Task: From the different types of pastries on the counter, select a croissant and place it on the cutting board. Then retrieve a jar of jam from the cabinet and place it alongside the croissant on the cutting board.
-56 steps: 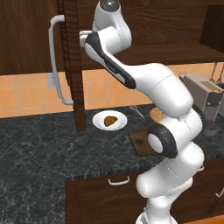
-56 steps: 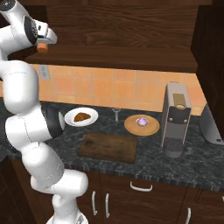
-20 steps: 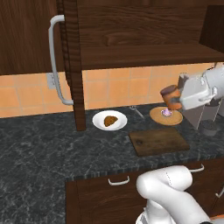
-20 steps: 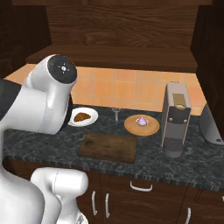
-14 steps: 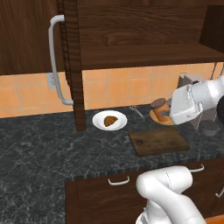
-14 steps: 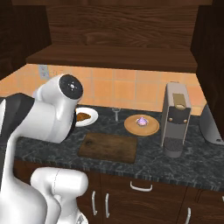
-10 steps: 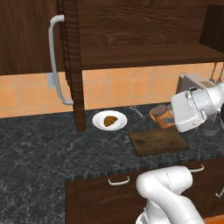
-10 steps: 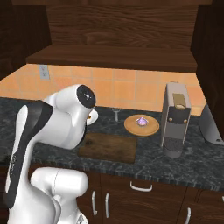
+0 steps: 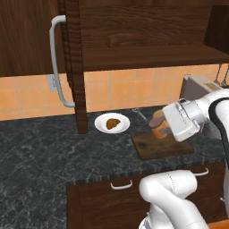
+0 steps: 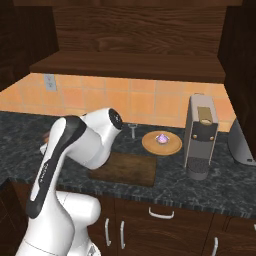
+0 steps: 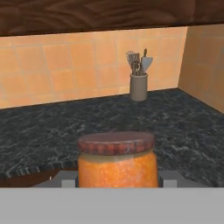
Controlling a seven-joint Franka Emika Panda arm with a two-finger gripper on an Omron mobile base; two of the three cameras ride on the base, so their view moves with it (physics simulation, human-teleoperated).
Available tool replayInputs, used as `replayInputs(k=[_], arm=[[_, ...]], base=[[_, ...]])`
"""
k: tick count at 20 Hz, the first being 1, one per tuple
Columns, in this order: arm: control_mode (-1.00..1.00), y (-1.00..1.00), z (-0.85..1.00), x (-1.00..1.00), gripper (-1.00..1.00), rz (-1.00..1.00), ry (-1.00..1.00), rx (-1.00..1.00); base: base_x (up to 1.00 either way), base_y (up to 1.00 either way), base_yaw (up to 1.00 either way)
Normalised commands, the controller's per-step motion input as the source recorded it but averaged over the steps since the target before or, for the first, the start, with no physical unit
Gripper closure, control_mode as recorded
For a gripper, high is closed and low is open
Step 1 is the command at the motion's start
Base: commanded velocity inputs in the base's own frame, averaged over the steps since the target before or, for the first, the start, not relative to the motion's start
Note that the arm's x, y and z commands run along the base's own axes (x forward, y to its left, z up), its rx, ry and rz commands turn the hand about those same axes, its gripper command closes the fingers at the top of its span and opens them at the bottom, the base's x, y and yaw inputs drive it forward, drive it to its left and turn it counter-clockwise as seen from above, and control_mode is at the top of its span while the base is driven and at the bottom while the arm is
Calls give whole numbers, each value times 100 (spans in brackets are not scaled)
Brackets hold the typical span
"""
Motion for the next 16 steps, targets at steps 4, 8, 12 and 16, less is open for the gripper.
replayInputs(k=[4, 8, 12, 16], arm=[[-100, -6, -35, 44, 100, 4, 0, 0], [-100, -18, -38, 42, 100, 9, 0, 0], [-100, -42, -32, 32, 100, 16, 0, 0], [-100, -25, -19, 26, 100, 9, 0, 0]], base=[[0, 0, 0], [0, 0, 0], [0, 0, 0], [0, 0, 0]])
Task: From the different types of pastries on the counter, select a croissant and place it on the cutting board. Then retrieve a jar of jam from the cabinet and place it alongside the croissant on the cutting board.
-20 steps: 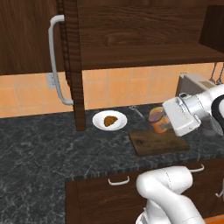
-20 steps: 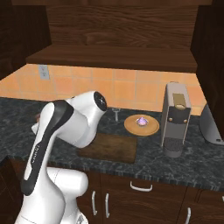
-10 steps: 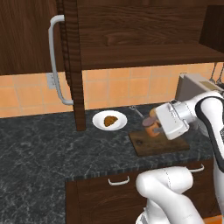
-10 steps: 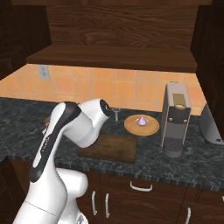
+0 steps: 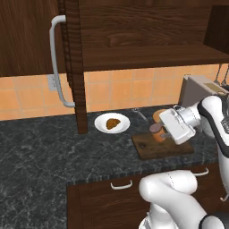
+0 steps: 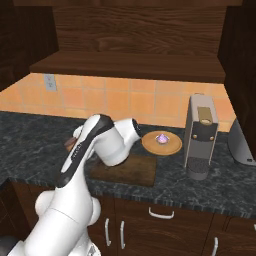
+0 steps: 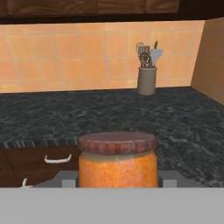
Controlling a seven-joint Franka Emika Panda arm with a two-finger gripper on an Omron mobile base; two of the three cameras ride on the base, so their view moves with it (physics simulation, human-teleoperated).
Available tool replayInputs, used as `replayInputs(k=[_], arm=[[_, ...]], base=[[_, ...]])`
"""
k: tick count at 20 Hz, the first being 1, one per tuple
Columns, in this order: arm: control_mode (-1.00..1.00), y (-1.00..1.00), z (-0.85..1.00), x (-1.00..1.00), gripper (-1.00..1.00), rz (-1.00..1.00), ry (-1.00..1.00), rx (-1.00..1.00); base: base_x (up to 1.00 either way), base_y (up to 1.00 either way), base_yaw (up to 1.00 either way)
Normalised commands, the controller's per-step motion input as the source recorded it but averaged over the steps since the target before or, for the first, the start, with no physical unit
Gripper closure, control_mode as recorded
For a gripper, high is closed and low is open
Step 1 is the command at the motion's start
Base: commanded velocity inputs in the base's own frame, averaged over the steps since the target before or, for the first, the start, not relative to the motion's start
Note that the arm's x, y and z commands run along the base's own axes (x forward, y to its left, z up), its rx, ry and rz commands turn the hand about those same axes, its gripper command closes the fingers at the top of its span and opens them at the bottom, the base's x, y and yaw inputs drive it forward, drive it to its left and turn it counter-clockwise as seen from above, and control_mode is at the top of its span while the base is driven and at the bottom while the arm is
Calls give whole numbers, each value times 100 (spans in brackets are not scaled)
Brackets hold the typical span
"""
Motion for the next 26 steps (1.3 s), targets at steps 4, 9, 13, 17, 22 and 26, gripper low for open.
replayInputs(k=[4, 9, 13, 17, 22, 26], arm=[[-100, 0, -20, 16, 100, 0, 0, 0], [-100, 0, -20, 1, 100, 0, 15, 0], [-100, 0, -13, 4, 100, 0, 27, 0], [-100, 0, -27, 27, 100, 0, 10, 0], [-100, -3, -37, 39, 100, -2, -5, 0], [-100, -3, -29, 30, 100, -1, -2, 0]], base=[[0, 0, 0], [0, 0, 0], [0, 0, 0], [0, 0, 0], [0, 0, 0], [0, 0, 0]])
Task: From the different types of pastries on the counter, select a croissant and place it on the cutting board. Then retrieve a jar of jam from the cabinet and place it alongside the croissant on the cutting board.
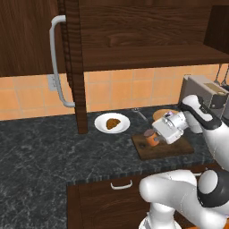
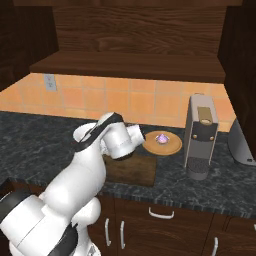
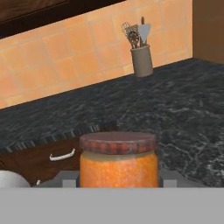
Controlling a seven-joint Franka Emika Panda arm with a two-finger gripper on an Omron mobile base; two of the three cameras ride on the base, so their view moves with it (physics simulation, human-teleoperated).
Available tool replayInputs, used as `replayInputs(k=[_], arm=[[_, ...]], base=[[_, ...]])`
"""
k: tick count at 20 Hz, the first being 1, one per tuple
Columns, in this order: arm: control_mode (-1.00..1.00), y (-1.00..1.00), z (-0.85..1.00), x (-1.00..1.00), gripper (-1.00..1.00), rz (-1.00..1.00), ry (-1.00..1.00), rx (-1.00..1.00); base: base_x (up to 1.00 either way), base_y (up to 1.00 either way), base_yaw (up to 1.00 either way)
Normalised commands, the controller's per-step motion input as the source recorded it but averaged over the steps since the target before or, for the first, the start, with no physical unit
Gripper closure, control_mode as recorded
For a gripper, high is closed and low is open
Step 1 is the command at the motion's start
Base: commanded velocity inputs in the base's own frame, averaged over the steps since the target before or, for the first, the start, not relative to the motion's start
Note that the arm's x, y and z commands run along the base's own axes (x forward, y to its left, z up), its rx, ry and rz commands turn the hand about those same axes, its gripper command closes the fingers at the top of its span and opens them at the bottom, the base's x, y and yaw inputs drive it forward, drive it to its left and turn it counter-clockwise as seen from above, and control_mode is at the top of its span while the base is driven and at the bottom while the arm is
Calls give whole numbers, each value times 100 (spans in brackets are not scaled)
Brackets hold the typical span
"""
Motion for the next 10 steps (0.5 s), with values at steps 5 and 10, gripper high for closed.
replayInputs(k=[5, 10], arm=[[-100, -28, -24, 43, 100, 0, 0, 0], [-100, -20, -28, 41, 100, 0, 0, 0]], base=[[0, 0, 0], [0, 0, 0]])
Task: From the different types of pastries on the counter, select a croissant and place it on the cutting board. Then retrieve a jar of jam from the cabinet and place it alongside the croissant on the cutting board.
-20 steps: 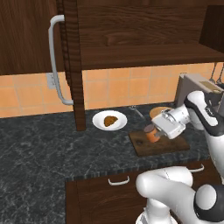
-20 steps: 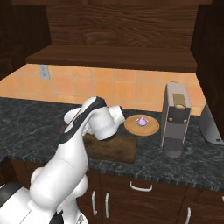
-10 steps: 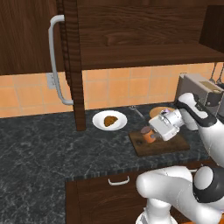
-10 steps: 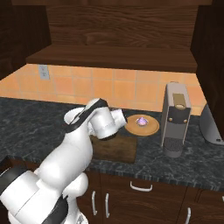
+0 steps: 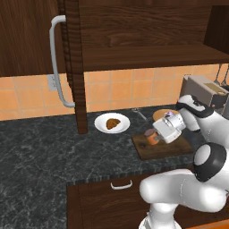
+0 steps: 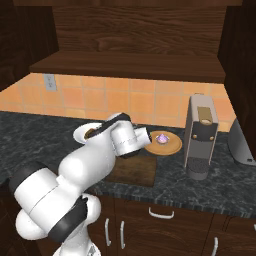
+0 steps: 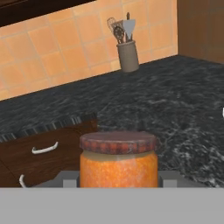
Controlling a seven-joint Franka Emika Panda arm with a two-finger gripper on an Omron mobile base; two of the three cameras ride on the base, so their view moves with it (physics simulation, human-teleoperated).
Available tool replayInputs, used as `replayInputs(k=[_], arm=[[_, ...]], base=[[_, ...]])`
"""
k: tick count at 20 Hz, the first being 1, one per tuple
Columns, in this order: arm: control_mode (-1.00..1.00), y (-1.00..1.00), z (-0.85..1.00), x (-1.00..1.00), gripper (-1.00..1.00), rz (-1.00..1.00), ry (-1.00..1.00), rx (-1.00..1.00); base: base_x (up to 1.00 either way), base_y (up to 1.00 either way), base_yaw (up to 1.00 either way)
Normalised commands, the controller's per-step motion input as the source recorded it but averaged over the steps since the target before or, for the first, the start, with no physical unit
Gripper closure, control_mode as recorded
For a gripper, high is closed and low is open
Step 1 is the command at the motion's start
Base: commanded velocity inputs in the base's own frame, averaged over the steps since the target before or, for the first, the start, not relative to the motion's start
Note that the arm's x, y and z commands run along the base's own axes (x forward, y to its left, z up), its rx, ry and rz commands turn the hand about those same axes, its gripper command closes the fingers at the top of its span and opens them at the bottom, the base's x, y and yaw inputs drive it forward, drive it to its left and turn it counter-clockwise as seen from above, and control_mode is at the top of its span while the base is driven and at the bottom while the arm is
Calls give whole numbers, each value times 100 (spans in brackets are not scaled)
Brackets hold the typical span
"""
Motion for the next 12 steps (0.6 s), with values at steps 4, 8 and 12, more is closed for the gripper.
replayInputs(k=[4, 8, 12], arm=[[-100, 0, -23, 10, 100, 0, 0, 0], [-100, 0, -1, -16, 100, 0, 1, 1], [-100, 0, -21, 1, 100, 0, 0, 0]], base=[[0, 0, 0], [0, 0, 0], [0, 0, 0]])
